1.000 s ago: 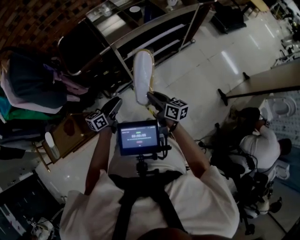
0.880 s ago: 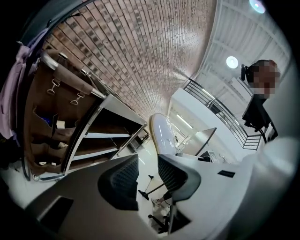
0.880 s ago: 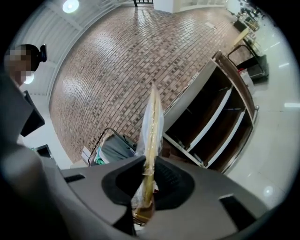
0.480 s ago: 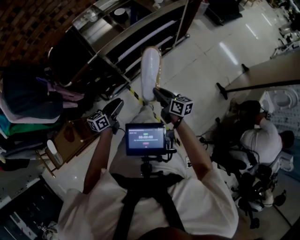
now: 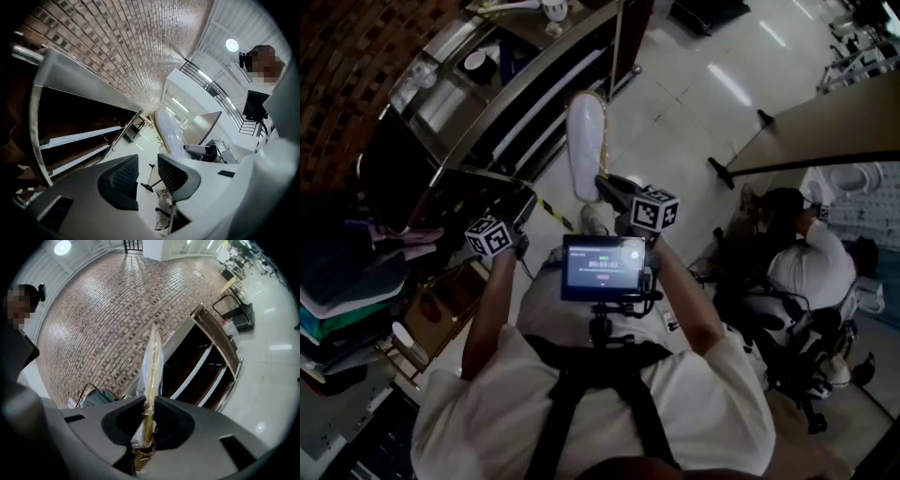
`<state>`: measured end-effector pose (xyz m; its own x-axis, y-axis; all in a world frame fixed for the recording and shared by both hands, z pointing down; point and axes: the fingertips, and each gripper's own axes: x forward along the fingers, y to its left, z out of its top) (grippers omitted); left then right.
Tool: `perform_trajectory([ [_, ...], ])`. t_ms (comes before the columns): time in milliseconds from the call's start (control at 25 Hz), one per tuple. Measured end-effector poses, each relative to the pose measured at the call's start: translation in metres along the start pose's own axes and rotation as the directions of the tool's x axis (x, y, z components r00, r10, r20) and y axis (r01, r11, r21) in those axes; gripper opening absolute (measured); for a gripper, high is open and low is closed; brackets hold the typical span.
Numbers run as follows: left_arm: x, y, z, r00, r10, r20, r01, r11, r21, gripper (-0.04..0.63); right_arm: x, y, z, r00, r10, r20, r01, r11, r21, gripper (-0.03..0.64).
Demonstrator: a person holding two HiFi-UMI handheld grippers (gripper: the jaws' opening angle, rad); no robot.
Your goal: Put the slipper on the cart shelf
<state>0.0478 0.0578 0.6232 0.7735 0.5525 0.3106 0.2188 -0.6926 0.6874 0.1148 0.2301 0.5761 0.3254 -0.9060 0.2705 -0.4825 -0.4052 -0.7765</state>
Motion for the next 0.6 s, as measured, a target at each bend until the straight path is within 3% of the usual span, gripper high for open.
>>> perform_trajectory([
  [120,0.049,0.001,0.014,0.999,-0.025,-0.025,0.025,1.000,0.019,0.123,-0.006,-0.023,0.028,1.000,-0.017,0.000,0.017,0.999,-0.031,0.066],
  [280,0.097,-0.008,0.024,0.996,-0.063,-0.061,0.066,0.997,0.040,0.123,-0.009,-0.049,0.053,0.999,-0.040,0.010,0.040,0.999,-0.004,0.066],
  [600,0.142,-0.005,0.033,0.994,-0.082,-0.072,0.083,0.996,0.012,0.123,-0.004,-0.073,0.081,0.999,-0.051,-0.013,0.051,0.998,0.023,0.066],
])
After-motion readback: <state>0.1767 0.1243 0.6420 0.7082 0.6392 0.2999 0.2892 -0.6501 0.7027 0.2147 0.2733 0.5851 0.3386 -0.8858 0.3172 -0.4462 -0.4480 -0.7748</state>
